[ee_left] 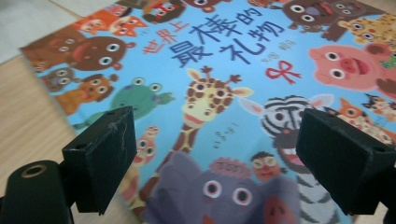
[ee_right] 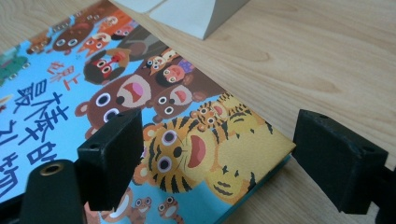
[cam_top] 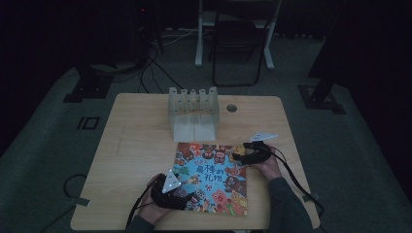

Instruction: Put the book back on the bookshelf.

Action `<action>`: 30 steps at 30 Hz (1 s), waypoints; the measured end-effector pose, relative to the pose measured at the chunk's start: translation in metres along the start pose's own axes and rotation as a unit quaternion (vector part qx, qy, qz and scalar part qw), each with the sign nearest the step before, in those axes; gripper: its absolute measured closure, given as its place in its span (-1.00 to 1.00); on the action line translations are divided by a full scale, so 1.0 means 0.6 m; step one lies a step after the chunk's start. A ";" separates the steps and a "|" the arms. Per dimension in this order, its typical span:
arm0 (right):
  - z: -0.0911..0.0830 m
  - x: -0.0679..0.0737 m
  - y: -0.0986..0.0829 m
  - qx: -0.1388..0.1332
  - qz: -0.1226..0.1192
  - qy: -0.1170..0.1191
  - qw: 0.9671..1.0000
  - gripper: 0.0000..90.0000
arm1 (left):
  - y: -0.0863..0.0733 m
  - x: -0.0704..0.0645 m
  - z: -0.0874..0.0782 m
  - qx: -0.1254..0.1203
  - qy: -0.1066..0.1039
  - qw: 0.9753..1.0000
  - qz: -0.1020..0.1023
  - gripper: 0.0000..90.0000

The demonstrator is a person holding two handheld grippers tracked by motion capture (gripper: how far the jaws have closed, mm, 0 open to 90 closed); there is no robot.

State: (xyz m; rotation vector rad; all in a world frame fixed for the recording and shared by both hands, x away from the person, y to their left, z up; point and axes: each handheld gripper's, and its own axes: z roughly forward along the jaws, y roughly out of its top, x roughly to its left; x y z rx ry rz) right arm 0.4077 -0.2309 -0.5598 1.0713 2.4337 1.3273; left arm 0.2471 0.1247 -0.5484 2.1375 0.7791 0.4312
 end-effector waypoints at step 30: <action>-0.019 0.010 0.040 -0.014 -0.017 -0.004 1.000 -0.61 | 0.011 -0.065 0.019 -0.006 -0.017 0.997 0.074 -0.97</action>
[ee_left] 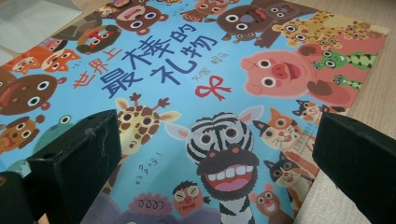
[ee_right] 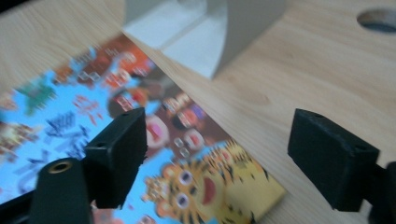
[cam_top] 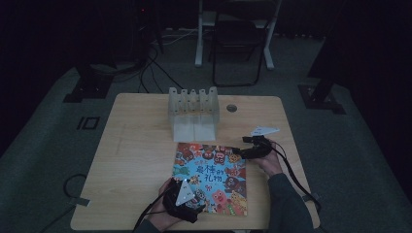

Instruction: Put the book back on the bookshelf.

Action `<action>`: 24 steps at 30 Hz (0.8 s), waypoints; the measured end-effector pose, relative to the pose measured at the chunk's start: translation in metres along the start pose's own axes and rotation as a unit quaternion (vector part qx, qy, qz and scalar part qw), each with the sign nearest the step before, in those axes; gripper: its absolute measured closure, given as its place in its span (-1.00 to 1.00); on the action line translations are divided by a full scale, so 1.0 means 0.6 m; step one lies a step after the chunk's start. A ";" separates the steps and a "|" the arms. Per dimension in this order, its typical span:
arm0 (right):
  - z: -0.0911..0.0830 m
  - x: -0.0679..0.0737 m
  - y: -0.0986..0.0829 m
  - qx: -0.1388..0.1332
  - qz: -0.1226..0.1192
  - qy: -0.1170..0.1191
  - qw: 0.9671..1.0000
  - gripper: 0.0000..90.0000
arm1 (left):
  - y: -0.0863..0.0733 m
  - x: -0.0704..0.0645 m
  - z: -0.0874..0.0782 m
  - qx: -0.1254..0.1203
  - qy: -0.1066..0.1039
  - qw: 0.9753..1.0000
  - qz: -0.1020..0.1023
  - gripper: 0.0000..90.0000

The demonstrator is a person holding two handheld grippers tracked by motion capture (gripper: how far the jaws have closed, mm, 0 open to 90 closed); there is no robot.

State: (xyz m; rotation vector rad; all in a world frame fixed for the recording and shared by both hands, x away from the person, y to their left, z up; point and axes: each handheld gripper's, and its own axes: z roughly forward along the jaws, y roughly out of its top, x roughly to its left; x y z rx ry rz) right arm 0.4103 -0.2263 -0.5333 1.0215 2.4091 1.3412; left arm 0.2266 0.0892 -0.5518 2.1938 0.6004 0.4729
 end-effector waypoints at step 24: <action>0.025 -0.021 -0.040 0.033 0.049 0.023 0.998 -0.59 | -0.001 -0.007 0.006 0.008 0.001 1.000 0.009 -0.97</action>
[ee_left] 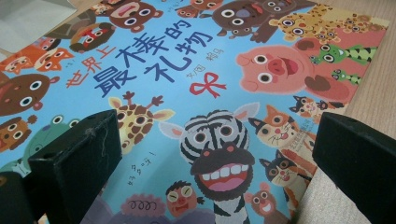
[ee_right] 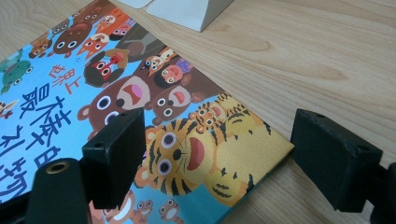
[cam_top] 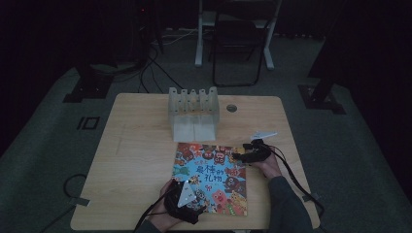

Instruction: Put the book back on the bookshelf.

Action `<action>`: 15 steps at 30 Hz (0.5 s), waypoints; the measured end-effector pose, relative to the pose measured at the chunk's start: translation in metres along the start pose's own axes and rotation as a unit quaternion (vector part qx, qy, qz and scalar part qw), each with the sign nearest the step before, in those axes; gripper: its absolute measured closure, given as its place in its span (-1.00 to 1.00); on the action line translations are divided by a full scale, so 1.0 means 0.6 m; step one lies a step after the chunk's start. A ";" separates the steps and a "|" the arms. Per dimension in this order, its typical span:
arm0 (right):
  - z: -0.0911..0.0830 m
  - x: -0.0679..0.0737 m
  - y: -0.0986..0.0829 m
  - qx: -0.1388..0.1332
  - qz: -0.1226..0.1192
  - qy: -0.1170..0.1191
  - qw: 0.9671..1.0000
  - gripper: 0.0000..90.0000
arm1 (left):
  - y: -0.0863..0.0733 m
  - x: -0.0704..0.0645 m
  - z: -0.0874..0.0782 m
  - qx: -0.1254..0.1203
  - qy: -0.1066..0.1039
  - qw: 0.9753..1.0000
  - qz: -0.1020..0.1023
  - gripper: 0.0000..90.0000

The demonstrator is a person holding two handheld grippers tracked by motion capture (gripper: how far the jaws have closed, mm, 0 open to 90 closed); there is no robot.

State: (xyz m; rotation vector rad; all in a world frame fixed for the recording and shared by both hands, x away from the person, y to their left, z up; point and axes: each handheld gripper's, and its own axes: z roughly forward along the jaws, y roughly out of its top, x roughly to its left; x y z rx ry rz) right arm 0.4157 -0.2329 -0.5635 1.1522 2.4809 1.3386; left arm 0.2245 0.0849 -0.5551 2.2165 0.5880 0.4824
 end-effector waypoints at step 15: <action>-0.029 -0.001 0.017 -0.047 0.026 0.029 0.998 -0.59 | 0.005 -0.011 -0.001 -0.008 0.001 1.000 0.012 -0.97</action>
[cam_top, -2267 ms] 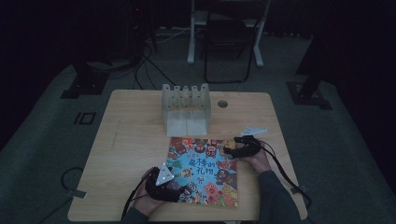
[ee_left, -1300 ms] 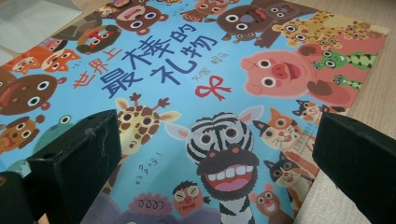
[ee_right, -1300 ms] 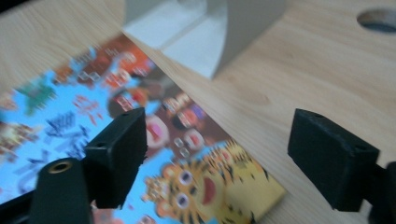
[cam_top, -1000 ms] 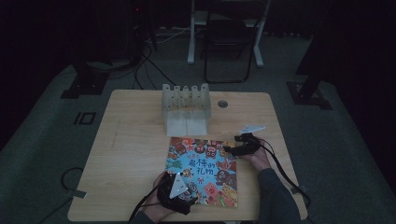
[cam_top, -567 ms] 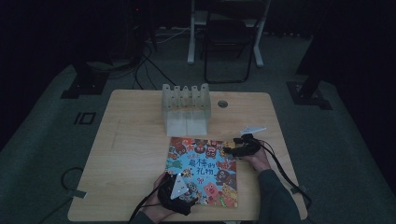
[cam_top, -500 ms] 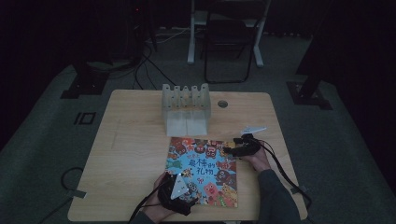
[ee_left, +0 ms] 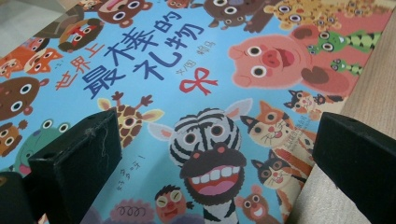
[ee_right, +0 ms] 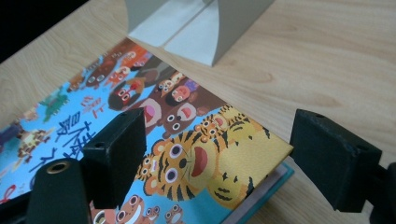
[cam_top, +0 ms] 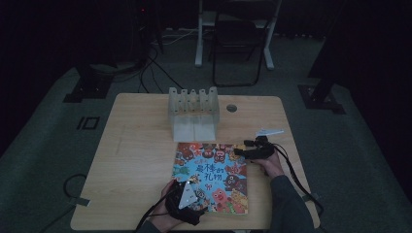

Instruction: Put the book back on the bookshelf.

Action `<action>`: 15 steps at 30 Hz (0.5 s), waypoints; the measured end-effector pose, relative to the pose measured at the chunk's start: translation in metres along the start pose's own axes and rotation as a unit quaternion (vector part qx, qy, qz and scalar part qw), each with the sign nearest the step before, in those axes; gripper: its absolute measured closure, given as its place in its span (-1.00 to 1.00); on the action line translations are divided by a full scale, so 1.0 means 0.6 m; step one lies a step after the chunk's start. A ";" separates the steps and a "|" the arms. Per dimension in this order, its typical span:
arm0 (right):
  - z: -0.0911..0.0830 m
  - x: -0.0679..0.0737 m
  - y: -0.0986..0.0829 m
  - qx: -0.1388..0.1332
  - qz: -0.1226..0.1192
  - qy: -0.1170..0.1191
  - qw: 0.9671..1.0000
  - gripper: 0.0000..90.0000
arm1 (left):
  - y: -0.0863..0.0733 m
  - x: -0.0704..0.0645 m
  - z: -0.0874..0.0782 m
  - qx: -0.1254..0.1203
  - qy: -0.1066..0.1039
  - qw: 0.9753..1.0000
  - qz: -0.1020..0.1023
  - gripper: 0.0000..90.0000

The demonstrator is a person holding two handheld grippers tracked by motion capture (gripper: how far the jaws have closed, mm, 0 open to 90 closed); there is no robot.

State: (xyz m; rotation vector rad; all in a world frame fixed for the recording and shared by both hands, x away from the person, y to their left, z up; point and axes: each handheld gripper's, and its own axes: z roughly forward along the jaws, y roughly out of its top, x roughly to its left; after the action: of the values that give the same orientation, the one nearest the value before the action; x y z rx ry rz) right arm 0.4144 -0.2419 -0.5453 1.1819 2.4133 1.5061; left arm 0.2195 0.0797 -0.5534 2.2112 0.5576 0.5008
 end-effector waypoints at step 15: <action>-0.016 0.011 0.019 -0.026 -0.001 0.011 1.000 -0.59 | 0.012 -0.040 0.027 0.005 0.016 0.999 0.048 -0.97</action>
State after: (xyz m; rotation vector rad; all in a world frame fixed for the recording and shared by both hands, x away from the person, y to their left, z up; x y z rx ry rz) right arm 0.4123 -0.2424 -0.5292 1.1584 2.3723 1.5785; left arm 0.2095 0.0527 -0.5622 2.2502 0.4734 0.5844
